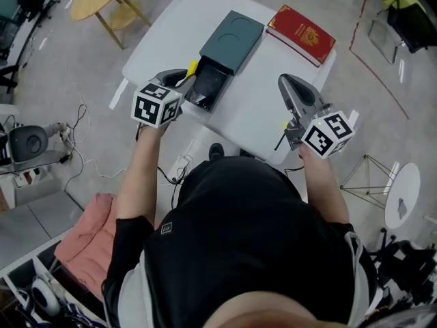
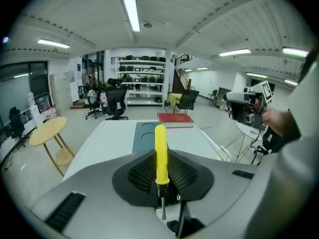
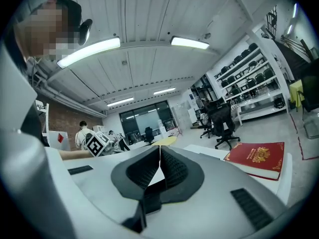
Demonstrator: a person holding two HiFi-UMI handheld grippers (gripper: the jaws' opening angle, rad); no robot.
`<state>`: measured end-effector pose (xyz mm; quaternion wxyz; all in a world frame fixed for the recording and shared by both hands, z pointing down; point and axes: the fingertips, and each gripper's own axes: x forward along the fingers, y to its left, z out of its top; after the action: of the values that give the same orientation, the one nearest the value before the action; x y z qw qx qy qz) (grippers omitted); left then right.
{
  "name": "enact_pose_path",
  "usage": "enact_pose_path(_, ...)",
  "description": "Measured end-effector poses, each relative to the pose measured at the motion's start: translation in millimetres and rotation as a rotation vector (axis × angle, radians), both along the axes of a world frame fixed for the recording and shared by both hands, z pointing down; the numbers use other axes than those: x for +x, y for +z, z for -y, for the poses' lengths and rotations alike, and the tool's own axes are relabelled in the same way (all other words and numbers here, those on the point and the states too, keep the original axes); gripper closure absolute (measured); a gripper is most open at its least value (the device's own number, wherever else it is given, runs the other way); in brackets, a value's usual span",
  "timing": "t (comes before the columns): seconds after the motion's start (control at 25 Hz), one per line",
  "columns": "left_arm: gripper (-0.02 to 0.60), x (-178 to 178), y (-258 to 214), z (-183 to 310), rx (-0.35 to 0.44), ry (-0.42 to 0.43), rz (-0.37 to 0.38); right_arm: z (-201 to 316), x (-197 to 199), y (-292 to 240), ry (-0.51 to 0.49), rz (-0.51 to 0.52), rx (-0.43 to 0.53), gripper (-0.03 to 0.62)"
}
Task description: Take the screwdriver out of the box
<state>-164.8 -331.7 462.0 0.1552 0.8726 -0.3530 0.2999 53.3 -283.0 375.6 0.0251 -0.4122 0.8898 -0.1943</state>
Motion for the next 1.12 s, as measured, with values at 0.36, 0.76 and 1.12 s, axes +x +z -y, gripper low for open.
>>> enact_pose_path(0.36,0.505,-17,-80,-10,0.155,-0.034,-0.133,6,-29,-21,-0.065,-0.006,0.063,0.563)
enact_pose_path(0.76,0.503,-48,-144,-13,0.323,-0.133,-0.282,7,-45,-52,-0.082,-0.006,0.121,0.563)
enact_pose_path(1.12,0.505,-73,-164,-22,0.431,-0.202,-0.329,9,-45,-71,-0.065,-0.013,0.158,0.563)
